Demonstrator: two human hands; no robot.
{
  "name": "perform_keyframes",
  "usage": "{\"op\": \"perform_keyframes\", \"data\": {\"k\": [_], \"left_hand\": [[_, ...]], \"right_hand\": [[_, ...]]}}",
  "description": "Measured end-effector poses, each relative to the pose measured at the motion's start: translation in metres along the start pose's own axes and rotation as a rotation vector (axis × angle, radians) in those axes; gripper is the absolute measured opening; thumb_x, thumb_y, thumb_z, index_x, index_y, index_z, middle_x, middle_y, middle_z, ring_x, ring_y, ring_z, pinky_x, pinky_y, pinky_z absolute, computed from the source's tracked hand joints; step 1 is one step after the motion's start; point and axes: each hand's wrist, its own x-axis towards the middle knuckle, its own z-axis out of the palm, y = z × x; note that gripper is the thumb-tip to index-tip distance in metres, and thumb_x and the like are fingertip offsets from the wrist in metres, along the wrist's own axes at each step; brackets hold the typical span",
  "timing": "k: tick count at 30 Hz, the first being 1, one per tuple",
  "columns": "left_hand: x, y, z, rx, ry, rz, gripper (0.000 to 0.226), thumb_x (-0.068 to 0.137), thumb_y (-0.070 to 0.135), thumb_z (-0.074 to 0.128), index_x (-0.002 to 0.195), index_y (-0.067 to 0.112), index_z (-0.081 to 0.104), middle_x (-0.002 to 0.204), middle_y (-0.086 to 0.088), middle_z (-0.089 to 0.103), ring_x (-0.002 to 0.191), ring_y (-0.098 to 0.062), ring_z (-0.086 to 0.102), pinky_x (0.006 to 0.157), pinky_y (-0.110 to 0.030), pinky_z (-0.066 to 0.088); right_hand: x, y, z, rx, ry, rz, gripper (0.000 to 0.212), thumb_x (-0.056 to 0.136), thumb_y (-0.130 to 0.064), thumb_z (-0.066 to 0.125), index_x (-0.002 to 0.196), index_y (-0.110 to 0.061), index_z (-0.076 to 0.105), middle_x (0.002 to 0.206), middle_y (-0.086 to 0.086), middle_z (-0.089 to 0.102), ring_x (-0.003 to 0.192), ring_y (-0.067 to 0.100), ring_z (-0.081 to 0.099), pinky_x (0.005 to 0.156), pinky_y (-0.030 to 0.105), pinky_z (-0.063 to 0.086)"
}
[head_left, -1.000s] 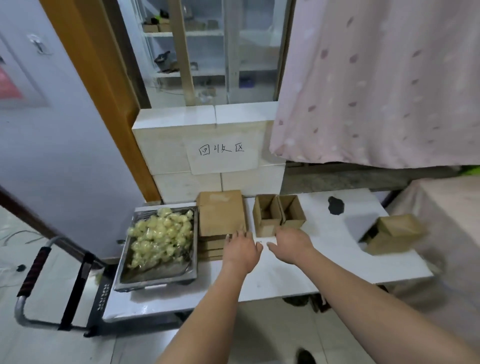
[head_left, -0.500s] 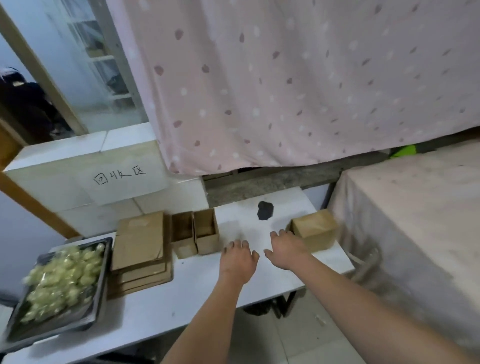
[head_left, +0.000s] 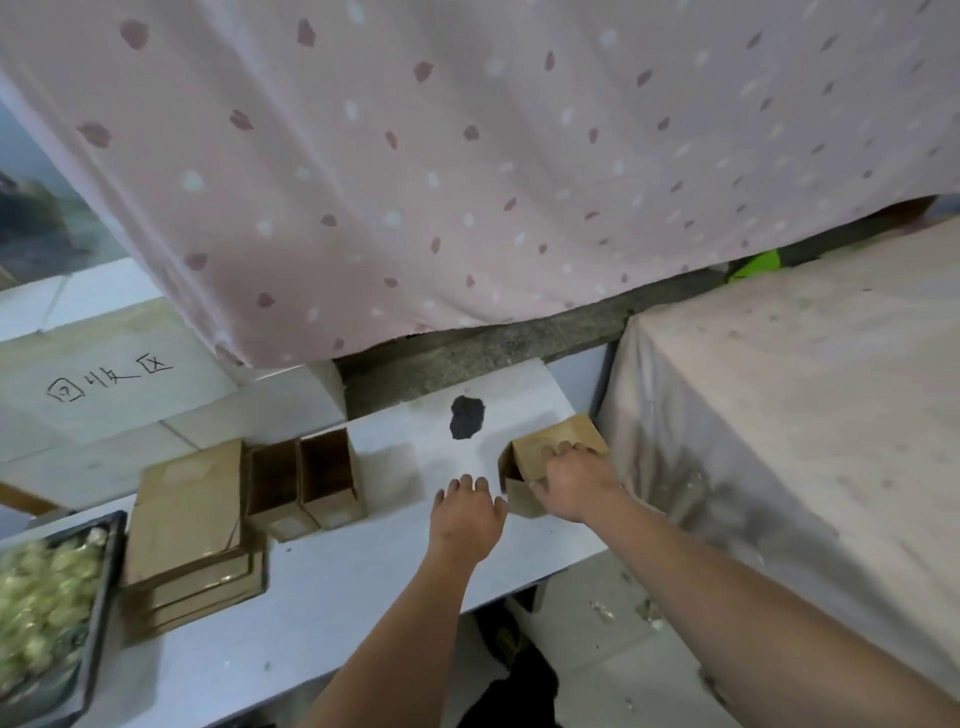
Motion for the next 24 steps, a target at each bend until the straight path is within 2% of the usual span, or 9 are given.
{"op": "perform_keyframes", "data": {"k": [4,7,9,11,13,15,17,20,24], "left_hand": [[0.034,0.005,0.005,-0.076,-0.013,-0.030,0.049,0.106,0.042,0.027,0.134,0.009,0.048,0.135,-0.012,0.051,0.125,-0.029,0.048,0.106,-0.042,0.039],[0.054,0.012,0.012,-0.241,-0.064,-0.124,0.050,0.106,0.044,0.027,0.130,0.007,0.051,0.130,-0.013,0.052,0.121,-0.031,0.050,0.100,-0.043,0.043],[0.063,0.016,0.019,-0.390,-0.123,-0.202,0.048,0.106,0.040,0.028,0.128,0.005,0.051,0.128,-0.015,0.053,0.120,-0.034,0.051,0.099,-0.043,0.044],[0.073,0.021,0.024,-0.513,-0.145,-0.261,0.039,0.107,0.028,0.029,0.131,0.002,0.047,0.129,-0.018,0.054,0.118,-0.036,0.053,0.098,-0.042,0.044],[0.086,0.023,0.031,-0.649,-0.176,-0.307,0.034,0.106,0.015,0.029,0.135,0.001,0.041,0.130,-0.021,0.054,0.116,-0.035,0.055,0.094,-0.041,0.043],[0.096,0.026,0.031,-0.714,-0.227,-0.349,0.036,0.108,0.017,0.027,0.135,0.001,0.042,0.132,-0.022,0.055,0.118,-0.036,0.056,0.095,-0.040,0.044],[0.105,0.028,0.025,-0.784,-0.280,-0.418,0.045,0.109,0.029,0.026,0.136,0.002,0.049,0.134,-0.021,0.056,0.123,-0.037,0.055,0.099,-0.038,0.043],[0.117,0.032,0.021,-0.972,-0.359,-0.530,0.055,0.109,0.038,0.019,0.137,0.004,0.052,0.139,-0.018,0.055,0.128,-0.034,0.051,0.107,-0.038,0.041],[0.127,0.034,0.020,-1.153,-0.374,-0.617,0.054,0.108,0.037,0.022,0.136,0.004,0.053,0.135,-0.021,0.058,0.125,-0.036,0.055,0.108,-0.044,0.044]], "right_hand": [[0.030,0.019,-0.004,-0.072,-0.001,-0.017,0.058,0.098,-0.047,0.043,0.143,-0.011,0.040,0.141,0.016,0.048,0.128,0.034,0.045,0.106,0.042,0.039],[0.056,0.024,-0.004,-0.140,-0.043,-0.063,0.064,0.096,-0.049,0.043,0.146,-0.011,0.034,0.145,0.014,0.044,0.132,0.033,0.041,0.109,0.043,0.034],[0.072,0.025,0.000,-0.183,-0.063,-0.100,0.076,0.088,-0.058,0.047,0.148,-0.015,0.028,0.148,0.011,0.039,0.134,0.032,0.038,0.111,0.045,0.030],[0.089,0.025,0.004,-0.261,-0.086,-0.143,0.100,0.077,-0.071,0.054,0.153,-0.017,0.017,0.155,0.012,0.029,0.141,0.033,0.031,0.114,0.049,0.024],[0.105,0.028,0.010,-0.335,-0.103,-0.203,0.115,0.072,-0.076,0.058,0.156,-0.017,0.007,0.159,0.014,0.021,0.145,0.034,0.026,0.117,0.050,0.019],[0.119,0.032,0.015,-0.393,-0.136,-0.257,0.122,0.070,-0.076,0.062,0.157,-0.017,0.000,0.160,0.014,0.019,0.146,0.034,0.025,0.119,0.050,0.018],[0.129,0.034,0.016,-0.430,-0.183,-0.296,0.128,0.066,-0.073,0.068,0.157,-0.017,-0.003,0.160,0.013,0.021,0.145,0.033,0.027,0.119,0.050,0.019],[0.138,0.033,0.017,-0.454,-0.220,-0.357,0.123,0.070,-0.061,0.072,0.157,-0.013,-0.001,0.155,0.013,0.031,0.139,0.031,0.036,0.115,0.049,0.027],[0.148,0.033,0.012,-0.417,-0.205,-0.396,0.088,0.076,-0.044,0.068,0.145,-0.006,0.029,0.133,0.012,0.052,0.117,0.031,0.052,0.094,0.041,0.042]]}}
